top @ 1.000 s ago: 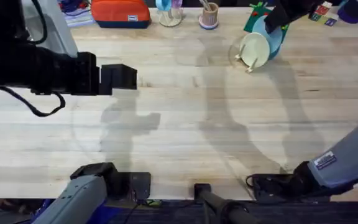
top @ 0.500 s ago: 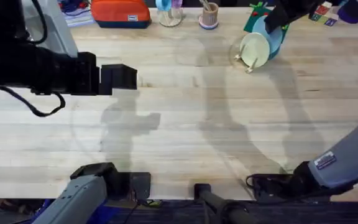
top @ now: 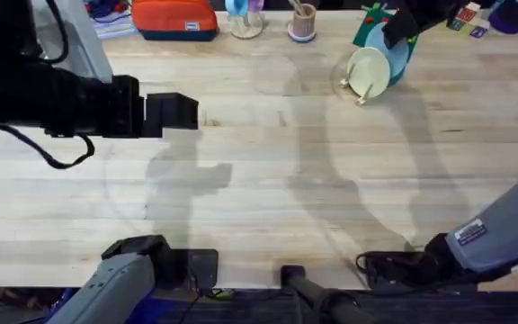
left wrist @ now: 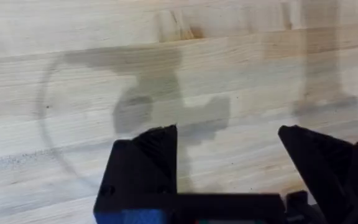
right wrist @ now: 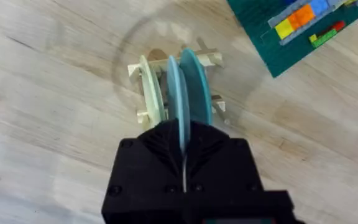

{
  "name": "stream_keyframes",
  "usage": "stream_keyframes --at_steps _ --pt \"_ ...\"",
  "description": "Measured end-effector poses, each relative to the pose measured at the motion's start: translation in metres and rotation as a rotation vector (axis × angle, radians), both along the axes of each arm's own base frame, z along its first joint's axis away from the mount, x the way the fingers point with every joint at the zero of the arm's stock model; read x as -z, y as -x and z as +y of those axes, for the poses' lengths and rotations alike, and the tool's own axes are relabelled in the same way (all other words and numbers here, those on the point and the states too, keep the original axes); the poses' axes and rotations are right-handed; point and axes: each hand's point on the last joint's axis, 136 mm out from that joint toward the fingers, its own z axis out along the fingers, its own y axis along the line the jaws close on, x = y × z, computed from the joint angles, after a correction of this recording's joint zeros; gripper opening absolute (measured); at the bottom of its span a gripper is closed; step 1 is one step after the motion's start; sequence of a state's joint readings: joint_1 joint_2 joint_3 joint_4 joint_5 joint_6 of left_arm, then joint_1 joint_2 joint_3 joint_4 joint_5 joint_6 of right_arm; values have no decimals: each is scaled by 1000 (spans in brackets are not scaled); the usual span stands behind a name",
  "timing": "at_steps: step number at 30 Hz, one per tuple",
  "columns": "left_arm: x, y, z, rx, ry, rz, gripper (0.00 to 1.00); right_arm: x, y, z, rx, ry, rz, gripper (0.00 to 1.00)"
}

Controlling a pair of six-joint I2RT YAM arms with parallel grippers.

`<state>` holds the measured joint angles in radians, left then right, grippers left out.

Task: Pick up the plates from the table one by one and place each into a slot on the dish rack.

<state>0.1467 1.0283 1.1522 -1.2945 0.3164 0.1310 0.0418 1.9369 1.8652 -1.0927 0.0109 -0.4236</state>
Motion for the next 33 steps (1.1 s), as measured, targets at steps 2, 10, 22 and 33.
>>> stream_keyframes --at_steps 2,10,22,33 --pt "0 0 0 0 0 0 993 0 0 0 0 0 0 30" --pt "0 0 0 0 0 0 994 0 0 0 0 0 0 81" --pt "0 0 0 0 0 0 993 0 0 0 0 0 0 120" --pt "0 0 0 0 0 0 994 0 0 0 0 0 2 110"
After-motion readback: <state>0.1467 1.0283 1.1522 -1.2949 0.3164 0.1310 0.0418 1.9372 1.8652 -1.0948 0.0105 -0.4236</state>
